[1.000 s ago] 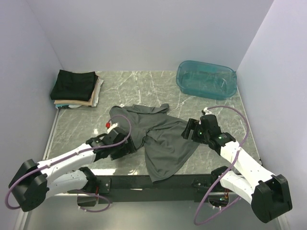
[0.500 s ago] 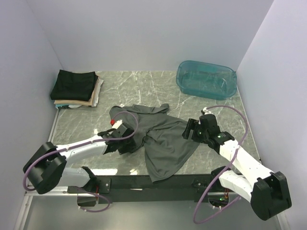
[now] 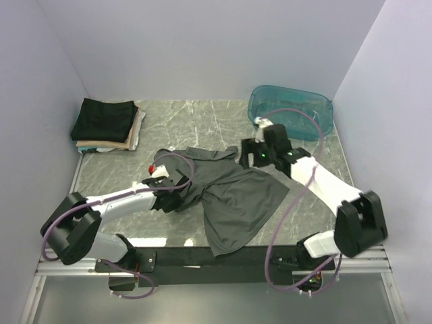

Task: Fold and stack the t-shirts
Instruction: Flatten the tshirt out

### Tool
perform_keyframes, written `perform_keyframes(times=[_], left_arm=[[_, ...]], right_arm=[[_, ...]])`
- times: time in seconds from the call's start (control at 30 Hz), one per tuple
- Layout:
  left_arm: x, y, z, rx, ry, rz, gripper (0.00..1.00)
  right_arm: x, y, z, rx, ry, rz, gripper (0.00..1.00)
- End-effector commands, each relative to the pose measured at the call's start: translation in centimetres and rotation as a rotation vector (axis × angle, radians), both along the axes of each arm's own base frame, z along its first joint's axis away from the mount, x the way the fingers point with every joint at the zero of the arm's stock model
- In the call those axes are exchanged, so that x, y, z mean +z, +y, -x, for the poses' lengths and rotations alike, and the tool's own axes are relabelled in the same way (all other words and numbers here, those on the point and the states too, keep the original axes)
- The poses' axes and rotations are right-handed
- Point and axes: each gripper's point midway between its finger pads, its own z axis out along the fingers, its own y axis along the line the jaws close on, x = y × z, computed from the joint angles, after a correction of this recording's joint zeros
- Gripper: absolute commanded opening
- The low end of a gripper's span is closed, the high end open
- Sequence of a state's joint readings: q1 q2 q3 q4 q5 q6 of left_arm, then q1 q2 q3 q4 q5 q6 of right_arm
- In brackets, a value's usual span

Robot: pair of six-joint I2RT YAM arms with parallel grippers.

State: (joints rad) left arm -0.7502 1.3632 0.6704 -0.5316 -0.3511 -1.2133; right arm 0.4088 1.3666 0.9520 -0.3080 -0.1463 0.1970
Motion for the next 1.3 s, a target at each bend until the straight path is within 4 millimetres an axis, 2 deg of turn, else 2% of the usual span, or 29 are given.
perform_keyframes(times=[0.0,0.13,0.17,0.2,0.4,0.57,0.7,0.8,0.83,0.87,0.9,0.93,1.0,1.03,1.07,1.1,1.13,1.17,1.2,1.23,1.27], left_arm=[[1.3,3.5,0.6,0.073,-0.019,-0.087,0.01],[1.9,5.6,0.7,0.114,-0.031,-0.087,0.01],[2.0,5.8,0.8,0.117,-0.036,-0.081,0.01],[2.0,6.0,0.9,0.121,-0.034,-0.077,0.01],[1.9,6.6,0.6,0.128,-0.028,-0.072,0.01],[1.5,7.3,0.6,0.138,-0.003,-0.096,0.01],[1.4,7.5,0.4,0.147,0.002,-0.099,0.01],[1.4,7.7,0.2,0.154,0.001,-0.101,0.01],[1.5,7.7,0.1,0.157,-0.003,-0.1,0.01],[1.7,7.7,0.0,0.158,-0.008,-0.099,0.01],[1.8,7.8,-0.2,0.164,-0.011,-0.101,0.01],[1.9,8.1,-0.2,0.175,-0.016,-0.112,0.01],[2.6,8.5,-0.7,0.191,-0.037,-0.13,0.01],[3.1,8.9,-1.0,0.207,-0.05,-0.143,0.01],[4.3,9.5,-1.5,0.238,-0.081,-0.172,0.01],[5.0,9.8,-1.9,0.255,-0.098,-0.181,0.01],[6.0,10.0,-2.3,0.281,-0.124,-0.186,0.01],[7.8,10.4,-3.1,0.303,-0.164,-0.198,0.01],[8.8,10.6,-3.5,0.318,-0.189,-0.205,0.01],[9.8,10.7,-3.9,0.337,-0.213,-0.205,0.01],[11.8,10.6,-4.8,0.357,-0.26,-0.19,0.01]], right_arm=[[0.0,2.0,-2.6,0.235,-0.094,0.204,0.9],[-1.4,2.6,-5.0,0.388,-0.083,0.361,0.9],[-0.4,2.9,-6.3,0.419,-0.115,0.396,0.9],[-2.3,2.6,-6.3,0.444,-0.051,0.436,0.9],[-4.8,3.4,-8.3,0.563,0.033,0.519,0.9],[-6.1,4.3,-9.4,0.607,0.065,0.534,0.9],[-7.3,5.0,-10.3,0.616,0.08,0.543,0.85],[-7.3,5.4,-10.9,0.612,0.059,0.545,0.72],[-7.4,5.6,-11.0,0.612,0.053,0.544,0.59],[-7.4,5.7,-11.1,0.612,0.046,0.54,0.51],[-7.1,6.0,-11.3,0.612,0.028,0.532,0.42],[-7.0,6.1,-11.5,0.609,0.021,0.53,0.22],[-6.2,6.3,-11.8,0.593,-0.008,0.518,0.05],[-5.7,6.6,-11.9,0.59,-0.024,0.505,0.0],[-5.4,6.6,-11.8,0.572,-0.03,0.494,0.0],[-3.3,6.9,-12.5,0.54,-0.101,0.476,0.0],[-2.1,6.8,-12.9,0.504,-0.135,0.467,0.0],[-0.7,6.1,-13.7,0.437,-0.174,0.492,0.0],[2.1,5.9,-14.3,0.354,-0.246,0.465,0.0],[3.6,5.2,-14.7,0.298,-0.279,0.471,0.0],[5.1,4.2,-14.9,0.215,-0.304,0.479,0.0]])
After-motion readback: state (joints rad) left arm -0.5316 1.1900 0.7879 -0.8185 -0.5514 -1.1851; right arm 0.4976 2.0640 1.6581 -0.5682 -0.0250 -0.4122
